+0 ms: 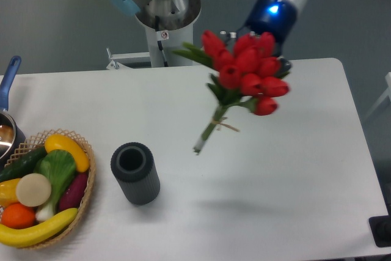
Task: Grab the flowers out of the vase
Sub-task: 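Lift the tulip bunch up out of the vase and away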
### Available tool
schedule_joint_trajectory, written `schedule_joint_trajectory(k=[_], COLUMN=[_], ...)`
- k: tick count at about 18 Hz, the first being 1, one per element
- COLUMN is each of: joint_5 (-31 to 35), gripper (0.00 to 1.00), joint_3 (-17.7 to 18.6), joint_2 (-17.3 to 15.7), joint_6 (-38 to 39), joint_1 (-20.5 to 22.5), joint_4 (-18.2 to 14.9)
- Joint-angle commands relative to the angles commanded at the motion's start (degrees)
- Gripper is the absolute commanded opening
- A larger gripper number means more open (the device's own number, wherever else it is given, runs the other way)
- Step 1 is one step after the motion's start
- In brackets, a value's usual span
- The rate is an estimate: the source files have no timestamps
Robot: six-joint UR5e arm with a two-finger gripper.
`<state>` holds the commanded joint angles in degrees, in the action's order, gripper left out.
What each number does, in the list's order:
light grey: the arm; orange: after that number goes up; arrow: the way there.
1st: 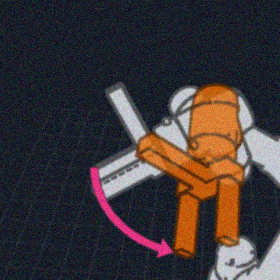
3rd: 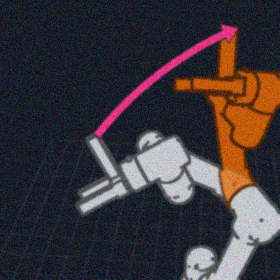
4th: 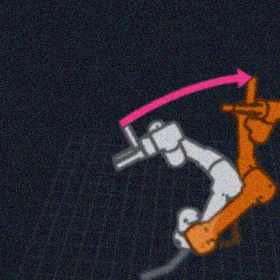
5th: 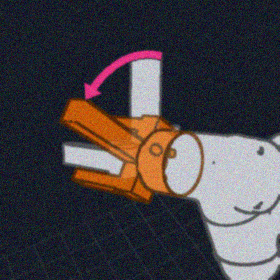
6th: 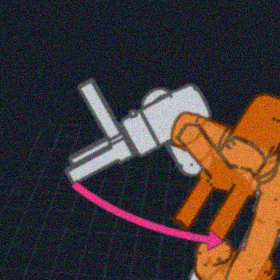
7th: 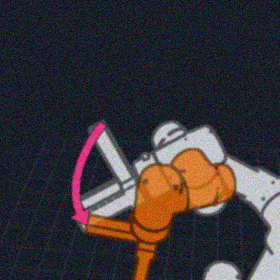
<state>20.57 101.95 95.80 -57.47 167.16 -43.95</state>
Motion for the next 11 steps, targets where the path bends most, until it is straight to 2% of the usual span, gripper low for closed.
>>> schedule_joint_trajectory(k=[2,11], joint_5=[0.00,0.09], gripper=[0.37,0.37], joint_3=[0.00,0.97], joint_2=[0.97,1.06], joint_6=[-1.58,-2.21], joint_1=[0.62,0.27], joint_4=[0.00,0.00])
